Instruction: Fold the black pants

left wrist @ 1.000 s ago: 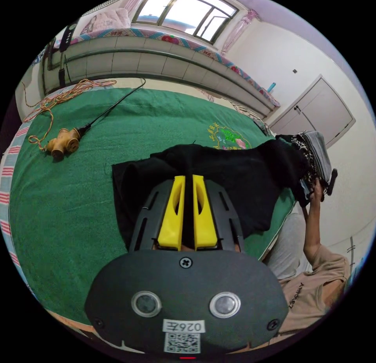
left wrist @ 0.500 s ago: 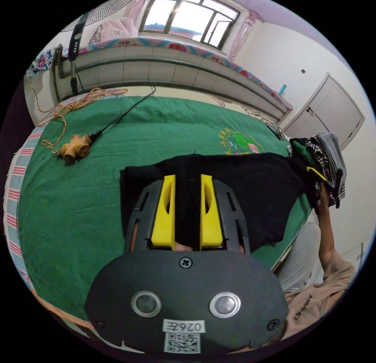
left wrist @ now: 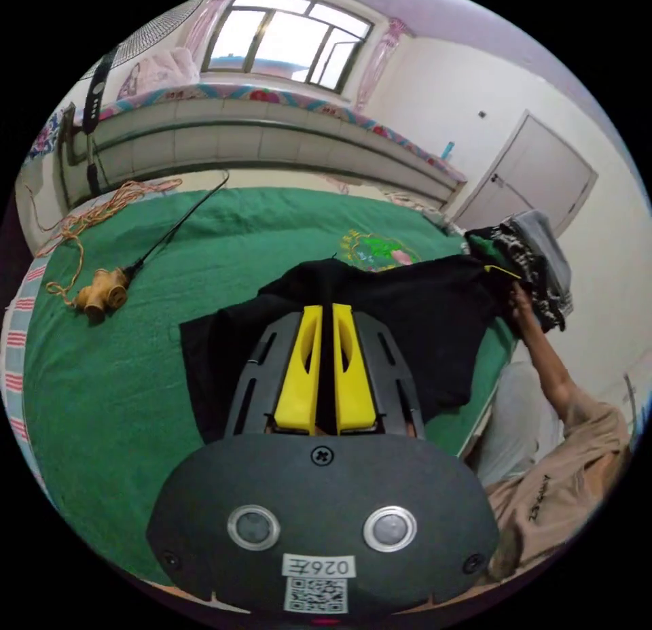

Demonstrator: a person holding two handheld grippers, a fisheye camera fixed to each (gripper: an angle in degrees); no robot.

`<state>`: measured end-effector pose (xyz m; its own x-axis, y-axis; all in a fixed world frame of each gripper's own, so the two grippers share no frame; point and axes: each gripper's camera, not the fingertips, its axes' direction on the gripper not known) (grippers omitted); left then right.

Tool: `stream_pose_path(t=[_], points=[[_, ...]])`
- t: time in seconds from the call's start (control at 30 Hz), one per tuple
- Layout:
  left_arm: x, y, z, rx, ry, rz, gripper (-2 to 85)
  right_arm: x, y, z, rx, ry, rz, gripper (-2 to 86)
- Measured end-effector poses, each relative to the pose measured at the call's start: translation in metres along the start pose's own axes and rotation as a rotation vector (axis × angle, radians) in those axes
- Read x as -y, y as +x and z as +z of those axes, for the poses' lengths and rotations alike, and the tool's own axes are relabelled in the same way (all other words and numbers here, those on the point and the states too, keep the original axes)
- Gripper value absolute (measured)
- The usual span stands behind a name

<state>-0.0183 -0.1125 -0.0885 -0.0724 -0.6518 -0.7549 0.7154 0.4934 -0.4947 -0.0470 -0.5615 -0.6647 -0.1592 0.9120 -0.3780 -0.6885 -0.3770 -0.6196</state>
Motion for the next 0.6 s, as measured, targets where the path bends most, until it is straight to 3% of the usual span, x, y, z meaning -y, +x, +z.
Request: stream_pose_path(t=[0.17,0.3,0.47,0.6], points=[[-0.016,0.008,-0.066,-0.233,0.052,0.253,1.5,-0.064,0.036,-0.100,0.215,0.323,0.020,-1.4],[-0.063,0.010,-0.107,-0.408,-0.024,0.472,2.5,-0.131,0.064,-0.138,0.295,0.390,0.052,-1.4],[-0.114,-0.040,-0.122,-0.456,-0.063,0.302,3.4,-0.189,0.072,-0.126,0.171,0.125,0.020,-1.3],[-0.143,-0.111,-0.163,-0.336,0.276,-0.034,5.7,-0.192,0.078,-0.148,0.057,0.207,0.116,-1.0]])
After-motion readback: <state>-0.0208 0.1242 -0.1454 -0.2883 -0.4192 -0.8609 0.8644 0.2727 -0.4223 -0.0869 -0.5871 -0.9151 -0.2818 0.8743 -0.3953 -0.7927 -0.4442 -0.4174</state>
